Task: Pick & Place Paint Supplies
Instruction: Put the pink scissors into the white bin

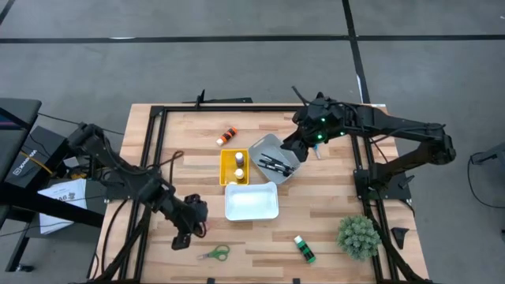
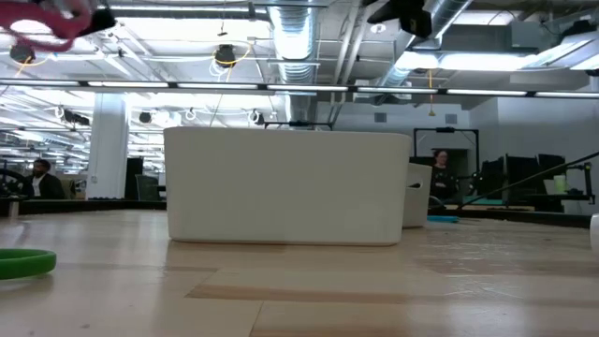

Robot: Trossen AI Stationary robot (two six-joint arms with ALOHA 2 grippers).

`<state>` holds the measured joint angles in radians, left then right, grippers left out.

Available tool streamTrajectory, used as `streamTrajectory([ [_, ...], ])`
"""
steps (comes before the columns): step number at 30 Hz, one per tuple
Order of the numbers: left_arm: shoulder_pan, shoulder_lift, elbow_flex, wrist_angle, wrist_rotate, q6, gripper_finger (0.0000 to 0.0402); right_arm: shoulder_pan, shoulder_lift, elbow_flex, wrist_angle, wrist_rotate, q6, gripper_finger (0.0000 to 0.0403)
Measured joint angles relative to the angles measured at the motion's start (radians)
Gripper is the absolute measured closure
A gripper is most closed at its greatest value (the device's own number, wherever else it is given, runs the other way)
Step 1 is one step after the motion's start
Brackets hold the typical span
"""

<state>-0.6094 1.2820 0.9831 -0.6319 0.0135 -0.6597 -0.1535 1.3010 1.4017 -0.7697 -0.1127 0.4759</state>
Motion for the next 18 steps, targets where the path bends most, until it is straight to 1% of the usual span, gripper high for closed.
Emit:
streamTrajectory([
  [3,0.043,0.0,0.048,-0.05,0.001,0.066,0.0401,0.0,-0.008,0.0,0.002,0.007,0.003,0.0274],
  [13,0.193,0.006,0.144,-0.11,-0.002,0.332,0.0401,-0.006,-0.014,0.0,0.002,0.01,0.014,0.0274],
  [18,0.275,0.021,0.148,-0.106,0.068,0.437,0.0401,-0.006,-0.014,0.0,0.014,0.009,0.014,0.0274],
])
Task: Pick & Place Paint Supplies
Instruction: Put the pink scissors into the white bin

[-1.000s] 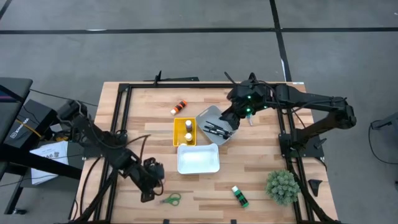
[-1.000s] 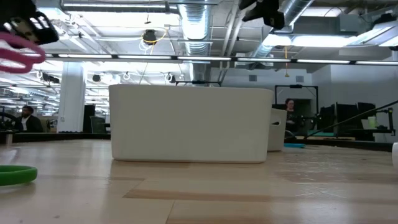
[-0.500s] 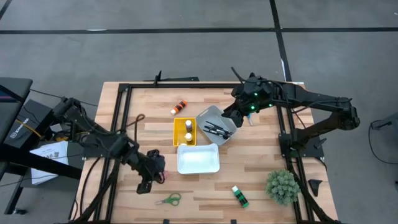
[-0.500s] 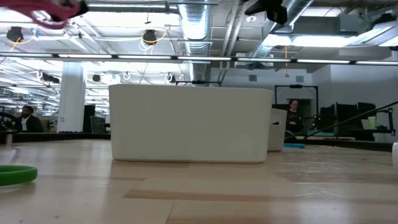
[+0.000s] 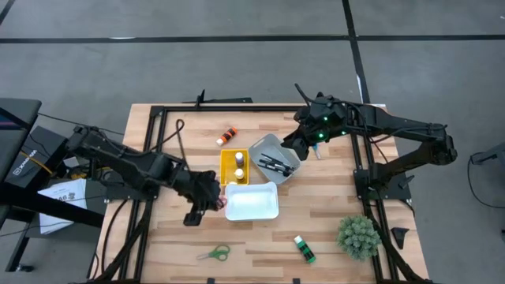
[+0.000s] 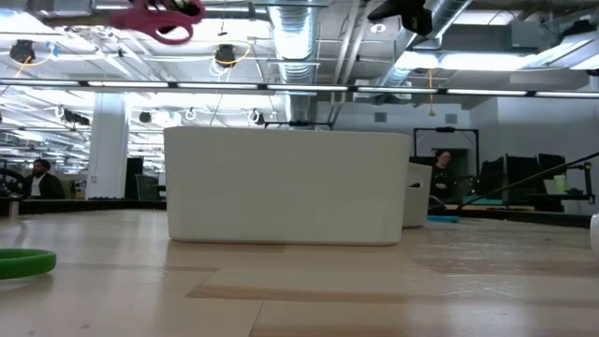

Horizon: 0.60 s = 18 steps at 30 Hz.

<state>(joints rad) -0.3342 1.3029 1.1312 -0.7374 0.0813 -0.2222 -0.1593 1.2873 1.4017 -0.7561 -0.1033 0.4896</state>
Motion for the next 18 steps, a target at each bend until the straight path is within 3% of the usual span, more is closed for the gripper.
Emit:
streamTrajectory([
  [10,0.159,0.232,0.166,0.005,0.109,0.228,0.0401,-0.001,0.0,0.0,0.078,0.0,-0.027,0.0274],
  [18,0.198,0.441,0.305,0.093,0.148,0.304,0.0401,-0.001,0.0,0.0,0.072,-0.01,-0.087,0.0274],
])
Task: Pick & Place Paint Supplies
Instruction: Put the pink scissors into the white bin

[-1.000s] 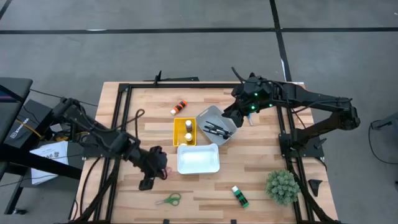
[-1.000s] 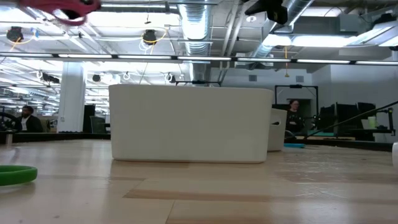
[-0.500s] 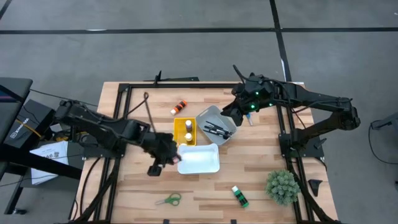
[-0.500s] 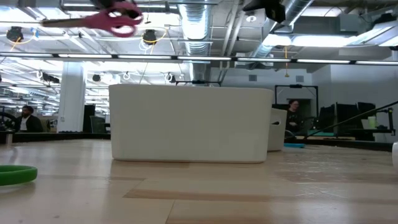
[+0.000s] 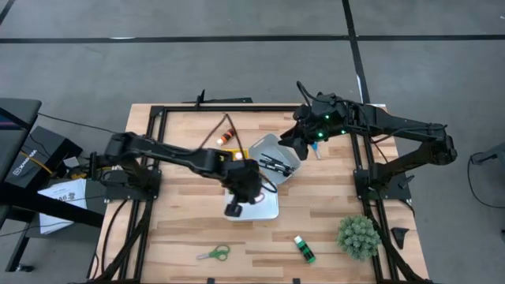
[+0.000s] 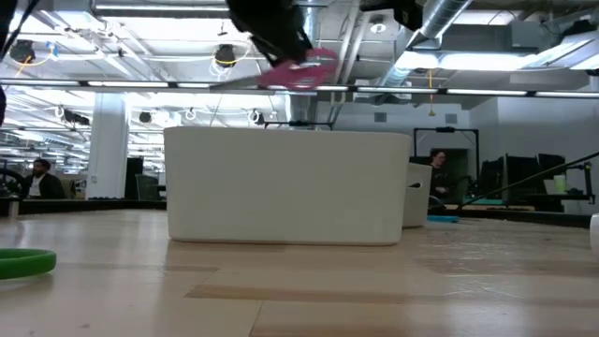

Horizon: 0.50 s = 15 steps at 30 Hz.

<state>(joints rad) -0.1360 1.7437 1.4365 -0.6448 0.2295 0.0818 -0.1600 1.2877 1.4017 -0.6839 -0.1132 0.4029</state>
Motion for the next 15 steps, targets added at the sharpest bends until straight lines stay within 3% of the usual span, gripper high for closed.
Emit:
streamTrajectory([
  [15,-0.005,0.179,0.02,0.087,0.005,-0.003,0.0401,0.001,-0.013,0.0,-0.081,-0.02,-0.048,0.0274],
])
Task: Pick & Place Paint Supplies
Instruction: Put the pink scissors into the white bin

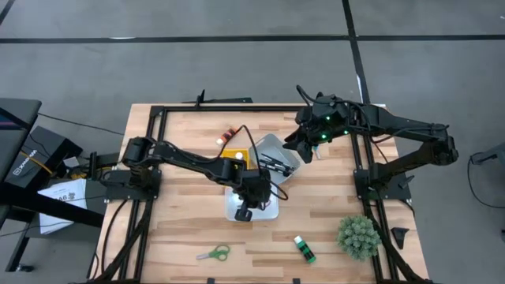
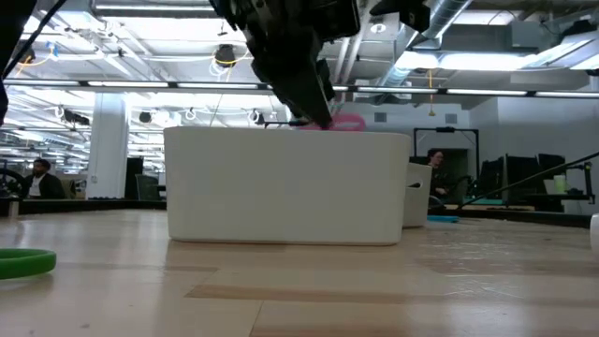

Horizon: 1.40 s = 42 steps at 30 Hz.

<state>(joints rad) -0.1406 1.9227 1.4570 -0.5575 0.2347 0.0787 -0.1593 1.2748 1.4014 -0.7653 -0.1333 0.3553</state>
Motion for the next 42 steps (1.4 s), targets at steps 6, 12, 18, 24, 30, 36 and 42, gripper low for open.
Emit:
streamTrajectory([
  [6,0.0,0.001,-0.033,-0.019,-0.002,-0.004,0.0401,0.0,0.001,0.0,0.004,0.0,0.0,0.0274],
  [12,0.0,0.001,-0.035,-0.024,-0.018,-0.004,0.0401,0.0,0.001,0.0,0.01,0.0,0.001,0.0274],
  [18,-0.008,0.001,-0.066,-0.023,-0.024,-0.004,0.0401,0.002,0.001,0.0,0.011,0.0,0.003,0.0274],
  [24,-0.01,0.001,-0.104,-0.009,-0.05,-0.005,0.0401,0.002,0.001,0.0,0.011,0.0,0.003,0.0274],
  [30,-0.01,0.009,-0.103,0.007,-0.051,0.004,0.0401,0.002,0.001,0.0,0.011,0.0,0.003,0.0274],
  [36,-0.01,0.01,-0.103,0.034,-0.079,-0.004,0.04,0.002,0.001,0.0,0.011,0.0,0.0,0.0274],
  [42,-0.01,0.01,-0.103,0.044,-0.089,-0.03,0.0395,0.002,0.001,0.0,0.01,0.0,-0.008,0.0274],
])
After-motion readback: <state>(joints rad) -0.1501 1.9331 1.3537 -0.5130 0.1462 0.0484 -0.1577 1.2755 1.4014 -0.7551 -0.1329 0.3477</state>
